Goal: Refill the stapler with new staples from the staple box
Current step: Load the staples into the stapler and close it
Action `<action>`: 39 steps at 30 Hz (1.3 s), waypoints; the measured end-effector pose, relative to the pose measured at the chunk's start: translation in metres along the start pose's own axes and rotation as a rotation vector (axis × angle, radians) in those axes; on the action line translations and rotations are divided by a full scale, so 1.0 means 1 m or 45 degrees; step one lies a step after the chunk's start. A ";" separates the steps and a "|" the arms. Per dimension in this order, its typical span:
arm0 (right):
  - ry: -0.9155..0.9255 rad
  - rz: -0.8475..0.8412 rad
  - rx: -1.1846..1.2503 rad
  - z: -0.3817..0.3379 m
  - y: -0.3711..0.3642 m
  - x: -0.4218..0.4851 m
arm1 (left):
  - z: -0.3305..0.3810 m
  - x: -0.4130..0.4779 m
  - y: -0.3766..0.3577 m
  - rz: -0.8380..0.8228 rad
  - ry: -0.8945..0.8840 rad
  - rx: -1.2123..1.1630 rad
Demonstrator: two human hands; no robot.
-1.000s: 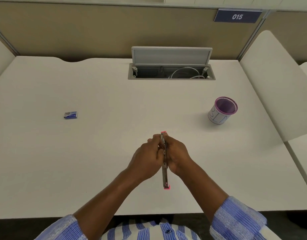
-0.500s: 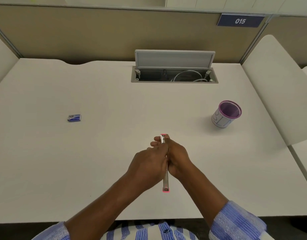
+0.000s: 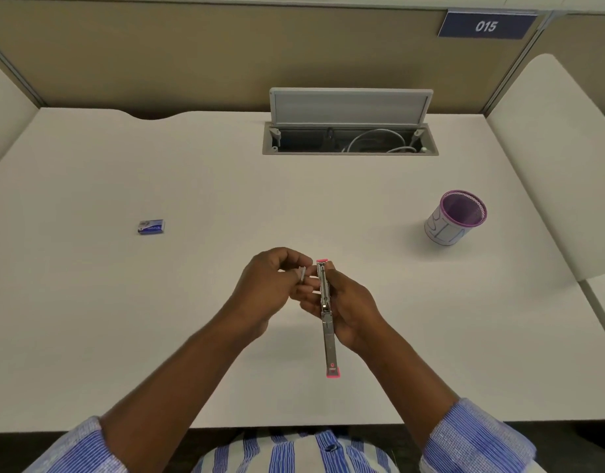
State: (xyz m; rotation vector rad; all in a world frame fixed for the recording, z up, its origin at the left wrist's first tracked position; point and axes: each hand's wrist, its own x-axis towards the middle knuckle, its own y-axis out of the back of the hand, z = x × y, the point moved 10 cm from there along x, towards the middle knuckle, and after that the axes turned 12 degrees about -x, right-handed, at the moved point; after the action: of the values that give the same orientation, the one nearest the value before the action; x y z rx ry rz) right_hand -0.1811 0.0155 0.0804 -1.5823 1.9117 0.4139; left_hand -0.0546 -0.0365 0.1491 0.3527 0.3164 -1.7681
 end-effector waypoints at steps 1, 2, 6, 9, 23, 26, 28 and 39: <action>-0.005 0.001 -0.001 0.001 0.000 0.000 | -0.001 0.000 0.000 0.017 -0.013 -0.010; -0.004 0.003 0.002 0.002 0.001 0.000 | -0.002 0.000 0.000 0.026 -0.020 -0.021; 0.041 -0.021 0.064 -0.003 -0.001 -0.003 | -0.005 -0.001 -0.004 0.025 -0.047 -0.007; 0.060 -0.070 0.098 -0.005 -0.002 -0.004 | -0.005 0.001 -0.004 0.069 -0.079 0.053; -0.083 -0.157 0.075 0.002 0.010 -0.006 | 0.021 -0.029 -0.035 0.192 -0.929 0.828; -0.084 -0.114 0.084 0.003 0.021 -0.004 | 0.017 -0.032 -0.041 0.126 -0.923 0.773; -0.076 -0.116 0.062 0.002 0.027 -0.004 | 0.015 -0.032 -0.042 0.085 -0.881 0.704; 0.010 -0.358 -0.072 -0.011 0.038 -0.010 | 0.002 -0.004 -0.044 -0.063 -0.302 0.458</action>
State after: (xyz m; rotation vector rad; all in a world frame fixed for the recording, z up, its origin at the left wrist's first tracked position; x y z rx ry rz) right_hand -0.2199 0.0255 0.0898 -1.8593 1.6630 0.3429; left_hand -0.0972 -0.0235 0.1536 0.3865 -0.1664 -1.8936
